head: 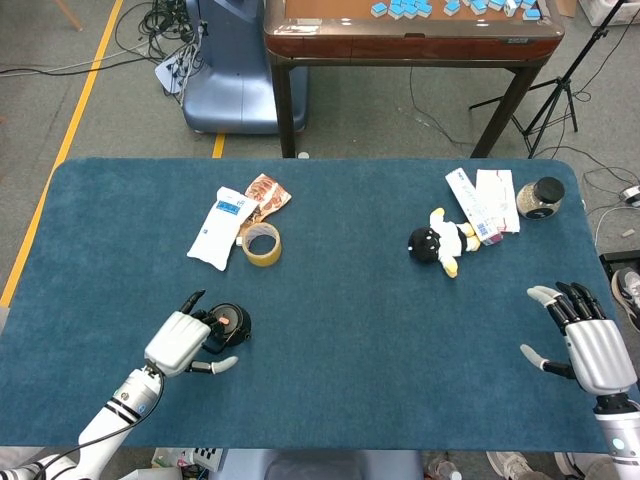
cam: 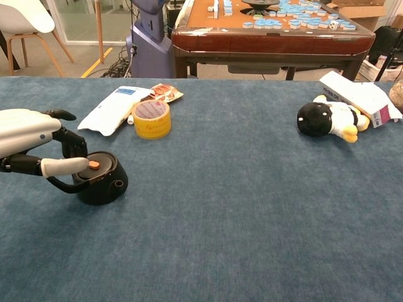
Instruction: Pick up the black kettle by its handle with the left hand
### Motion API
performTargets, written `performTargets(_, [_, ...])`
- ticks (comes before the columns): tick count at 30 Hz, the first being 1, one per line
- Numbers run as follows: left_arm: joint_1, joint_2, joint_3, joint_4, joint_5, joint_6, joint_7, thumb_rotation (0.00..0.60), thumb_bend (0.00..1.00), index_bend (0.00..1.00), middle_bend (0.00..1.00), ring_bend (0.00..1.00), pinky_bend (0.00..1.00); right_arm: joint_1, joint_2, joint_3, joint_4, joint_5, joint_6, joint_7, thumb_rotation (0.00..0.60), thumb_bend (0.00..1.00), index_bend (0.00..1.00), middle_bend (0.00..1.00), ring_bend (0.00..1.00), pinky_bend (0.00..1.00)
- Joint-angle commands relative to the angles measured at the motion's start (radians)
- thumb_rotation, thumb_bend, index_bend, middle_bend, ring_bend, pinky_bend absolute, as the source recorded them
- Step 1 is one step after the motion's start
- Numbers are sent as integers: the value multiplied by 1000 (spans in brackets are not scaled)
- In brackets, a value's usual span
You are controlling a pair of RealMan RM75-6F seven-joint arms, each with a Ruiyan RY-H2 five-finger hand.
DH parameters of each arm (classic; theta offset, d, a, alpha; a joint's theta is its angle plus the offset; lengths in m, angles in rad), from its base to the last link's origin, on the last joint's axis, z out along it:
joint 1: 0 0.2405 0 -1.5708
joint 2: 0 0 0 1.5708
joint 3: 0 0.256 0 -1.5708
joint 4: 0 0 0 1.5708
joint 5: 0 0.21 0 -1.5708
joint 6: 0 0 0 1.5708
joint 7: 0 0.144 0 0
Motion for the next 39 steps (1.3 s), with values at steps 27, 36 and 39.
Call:
performTargets(27, [21,-42,6,39,18,-26,36,0,115,470,480,366,0,-8,-3,-8,5,3,2,4,600,193,203,235,118,89])
performTargets(36, [23,-61,12,55,26,-35,58,0,115,497,508,366,0,-15,-3,-10,11,7,7,11,600,193,203,235,118,89])
performTargets(39, [26,-64,12,53,26,-33,69,0,115,509,521,370,0,-16,-5,-10,14,8,6,13,600,192,203,235,118,89])
